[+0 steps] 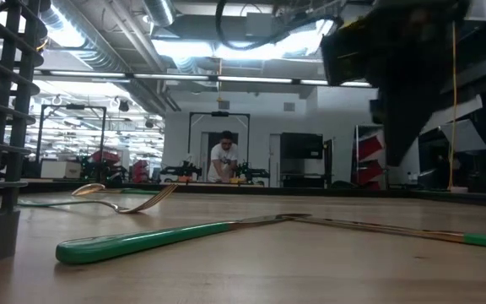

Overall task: Sort silverware
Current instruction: Put the right knife into the cutlery rack

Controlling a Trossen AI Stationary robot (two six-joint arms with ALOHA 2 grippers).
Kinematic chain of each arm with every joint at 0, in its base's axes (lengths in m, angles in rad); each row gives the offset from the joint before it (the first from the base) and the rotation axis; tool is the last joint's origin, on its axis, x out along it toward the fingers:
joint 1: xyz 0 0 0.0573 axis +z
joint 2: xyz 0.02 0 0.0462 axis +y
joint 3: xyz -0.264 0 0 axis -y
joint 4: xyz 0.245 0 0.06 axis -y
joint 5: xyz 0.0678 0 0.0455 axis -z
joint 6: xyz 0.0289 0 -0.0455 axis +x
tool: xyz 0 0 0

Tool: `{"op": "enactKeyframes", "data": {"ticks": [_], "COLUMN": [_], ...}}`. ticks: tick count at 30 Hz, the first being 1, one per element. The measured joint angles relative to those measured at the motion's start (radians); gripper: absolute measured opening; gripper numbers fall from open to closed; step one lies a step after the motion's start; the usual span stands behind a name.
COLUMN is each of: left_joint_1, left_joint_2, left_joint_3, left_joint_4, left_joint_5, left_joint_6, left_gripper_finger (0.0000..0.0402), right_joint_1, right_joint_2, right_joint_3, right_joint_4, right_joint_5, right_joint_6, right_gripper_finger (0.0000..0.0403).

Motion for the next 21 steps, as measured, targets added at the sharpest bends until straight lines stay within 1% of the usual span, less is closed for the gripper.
{"op": "enactKeyframes", "data": {"ticks": [3,5,9,15,21], "left_joint_1": [0.055,0.107,0.229,0.407,0.502], "left_joint_2": [0.000,0.004,0.017,0.068,0.119], "left_joint_3": [0.000,0.000,0.000,-0.031,-0.083], "left_joint_4": [-0.009,-0.009,-0.007,0.031,0.167], "left_joint_5": [-0.100,-0.134,-0.144,-0.146,-0.136], "left_joint_6": [0.008,-0.014,-0.075,-0.182,-0.212], "left_gripper_finger": [0.0090,0.0090,0.0090,0.0090,0.0090], "right_joint_1": [0.048,0.079,0.137,0.202,0.228], "right_joint_2": [0.000,0.008,0.037,0.108,0.166], "right_joint_3": [0.000,0.000,0.001,0.001,0.001], "right_joint_4": [0.007,0.012,0.037,0.112,0.167], "right_joint_5": [0.043,0.074,0.113,0.154,0.190], "right_joint_6": [0.054,0.086,0.143,0.149,0.154], "right_gripper_finger": [0.0131,0.0131,0.0131,0.0131,0.0131]}}
